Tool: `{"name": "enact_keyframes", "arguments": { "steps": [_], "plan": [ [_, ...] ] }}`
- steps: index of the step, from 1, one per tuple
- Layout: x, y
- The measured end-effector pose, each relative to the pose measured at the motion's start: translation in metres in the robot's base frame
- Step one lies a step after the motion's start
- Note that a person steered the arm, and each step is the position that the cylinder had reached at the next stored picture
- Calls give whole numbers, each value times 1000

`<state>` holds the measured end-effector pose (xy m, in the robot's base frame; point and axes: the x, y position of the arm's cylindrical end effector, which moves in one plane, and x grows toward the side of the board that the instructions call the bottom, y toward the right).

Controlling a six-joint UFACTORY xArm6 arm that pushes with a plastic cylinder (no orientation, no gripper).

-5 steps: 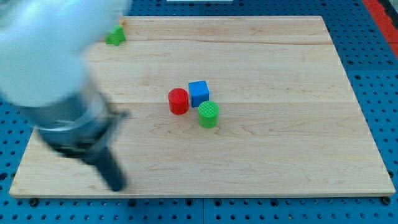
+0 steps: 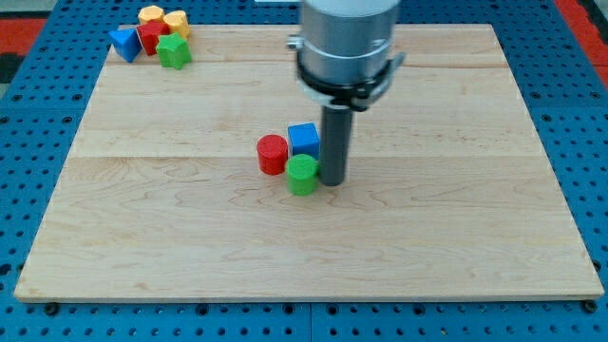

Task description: Move the green circle left to the green star

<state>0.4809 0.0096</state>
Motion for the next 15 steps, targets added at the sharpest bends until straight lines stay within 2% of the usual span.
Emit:
{"name": "enact_keyframes", "arguments": {
  "steps": [3, 4, 7, 9, 10, 11, 13, 14, 15],
  "plan": [
    [5, -100],
    [20, -121],
    [-81, -138],
    [1, -139],
    [18, -150],
    [-10, -187],
    [-80, -225],
    [-88, -226],
    [-35, -247]
  ]
}}
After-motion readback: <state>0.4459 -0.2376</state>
